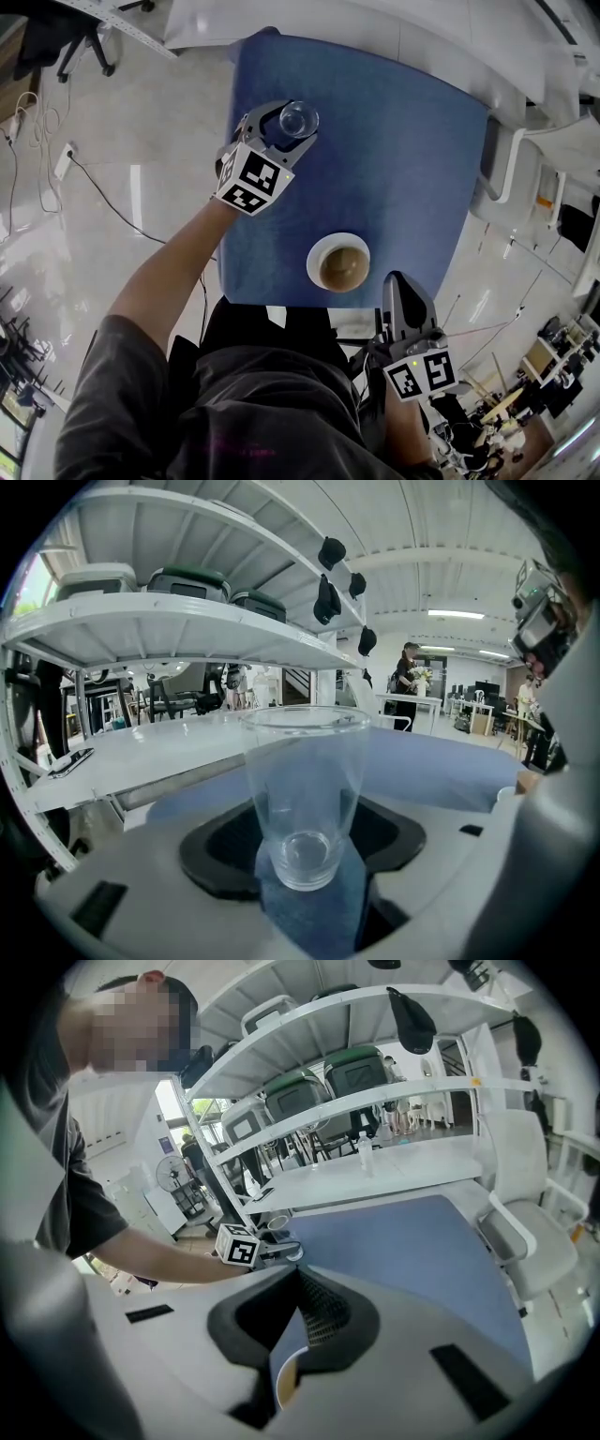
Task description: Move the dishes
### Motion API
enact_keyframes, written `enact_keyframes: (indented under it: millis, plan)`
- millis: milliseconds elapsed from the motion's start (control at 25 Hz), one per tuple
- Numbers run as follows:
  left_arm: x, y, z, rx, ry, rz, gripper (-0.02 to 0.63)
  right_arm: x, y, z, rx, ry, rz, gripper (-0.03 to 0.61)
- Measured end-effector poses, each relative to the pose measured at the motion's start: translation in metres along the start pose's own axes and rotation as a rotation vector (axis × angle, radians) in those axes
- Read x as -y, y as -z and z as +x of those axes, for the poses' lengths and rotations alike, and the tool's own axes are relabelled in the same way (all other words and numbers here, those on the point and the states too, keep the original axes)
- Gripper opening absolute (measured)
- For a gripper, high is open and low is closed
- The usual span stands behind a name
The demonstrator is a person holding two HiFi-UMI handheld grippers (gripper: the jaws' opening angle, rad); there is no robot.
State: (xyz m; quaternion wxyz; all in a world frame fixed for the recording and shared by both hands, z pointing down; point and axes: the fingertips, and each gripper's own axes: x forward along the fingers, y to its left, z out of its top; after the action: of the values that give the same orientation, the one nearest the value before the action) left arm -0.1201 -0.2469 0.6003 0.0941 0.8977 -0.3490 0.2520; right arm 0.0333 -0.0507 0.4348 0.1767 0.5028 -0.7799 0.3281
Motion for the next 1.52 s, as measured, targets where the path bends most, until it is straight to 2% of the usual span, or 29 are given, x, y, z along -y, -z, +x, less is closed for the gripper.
enact_keyframes:
  millis: [280,720,1240,1520]
  plan:
    - [0.003,0.000,-0.004,0.001,0.009,0.009,0.267,0.001,0.007,-0.007,-0.002,0.000,-0.002,0.003]
    - [0.037,-0.010,-0.029,0.015,0.020,0.021,0.267,0.007,0.027,-0.032,-0.002,-0.010,-0.003,0.003]
    - [0.095,0.016,-0.056,-0.004,0.047,0.000,0.267,0.007,0.063,-0.055,-0.010,-0.031,0.036,0.003]
    - [0.115,0.022,-0.061,-0.008,0.046,-0.007,0.267,0.016,0.080,-0.069,-0.025,-0.024,0.019,0.003]
